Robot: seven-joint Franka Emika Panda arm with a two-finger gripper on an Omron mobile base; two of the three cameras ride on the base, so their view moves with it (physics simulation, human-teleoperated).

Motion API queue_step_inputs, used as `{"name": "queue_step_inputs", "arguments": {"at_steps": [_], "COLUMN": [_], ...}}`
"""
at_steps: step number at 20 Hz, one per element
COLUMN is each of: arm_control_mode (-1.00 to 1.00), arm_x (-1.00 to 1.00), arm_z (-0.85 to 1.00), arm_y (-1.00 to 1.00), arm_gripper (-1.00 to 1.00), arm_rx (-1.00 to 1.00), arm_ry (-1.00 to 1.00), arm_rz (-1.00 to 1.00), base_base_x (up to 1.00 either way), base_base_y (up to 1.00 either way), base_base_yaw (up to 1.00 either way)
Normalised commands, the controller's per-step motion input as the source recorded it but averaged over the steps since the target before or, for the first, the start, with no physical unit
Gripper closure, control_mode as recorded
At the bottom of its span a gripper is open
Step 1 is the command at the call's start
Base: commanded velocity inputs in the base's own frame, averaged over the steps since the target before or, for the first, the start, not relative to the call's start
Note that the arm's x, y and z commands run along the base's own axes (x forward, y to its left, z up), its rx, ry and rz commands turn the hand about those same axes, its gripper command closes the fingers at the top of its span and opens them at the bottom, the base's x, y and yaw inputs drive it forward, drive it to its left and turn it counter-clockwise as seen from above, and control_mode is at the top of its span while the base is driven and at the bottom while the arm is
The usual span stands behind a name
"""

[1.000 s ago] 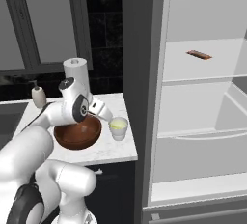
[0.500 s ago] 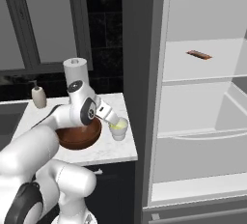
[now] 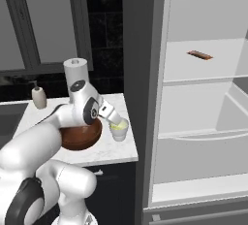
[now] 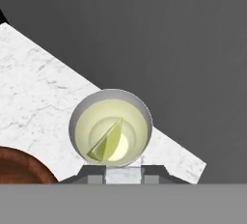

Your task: Grab a lemon wedge from the fridge and one ice cube from the ice bowl, and put them in the glass of lemonade.

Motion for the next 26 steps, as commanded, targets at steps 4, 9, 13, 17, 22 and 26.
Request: {"name": "queue_step_inputs", "arguments": {"at_steps": [4, 9, 13, 17, 22, 26], "arm_control_mode": [-1.00, -1.00, -1.00, -1.00, -1.00, -1.00], "arm_x": [0.02, 0.08, 0.39, 0.58, 0.30, -0.11], "arm_z": [0.00, 0.00, 0.00, 0.00, -0.22, -0.18], "arm_y": [-0.07, 0.00, 0.00, 0.00, -0.04, -0.15], "arm_gripper": [1.00, 1.00, 1.00, 1.00, 1.00, 1.00], "arm_rx": [0.00, 0.00, 0.00, 0.00, 0.00, 0.00], "arm_ry": [0.00, 0.00, 0.00, 0.00, 0.00, -0.09], "arm_rz": [0.00, 0.00, -0.01, -0.05, -0.07, -0.10], "base_base_x": [0.00, 0.00, 0.00, 0.00, 0.00, 0.00], "base_base_y": [0.00, 0.00, 0.00, 0.00, 0.00, 0.00], "base_base_yaw": [0.00, 0.00, 0.00, 0.00, 0.00, 0.00]}}
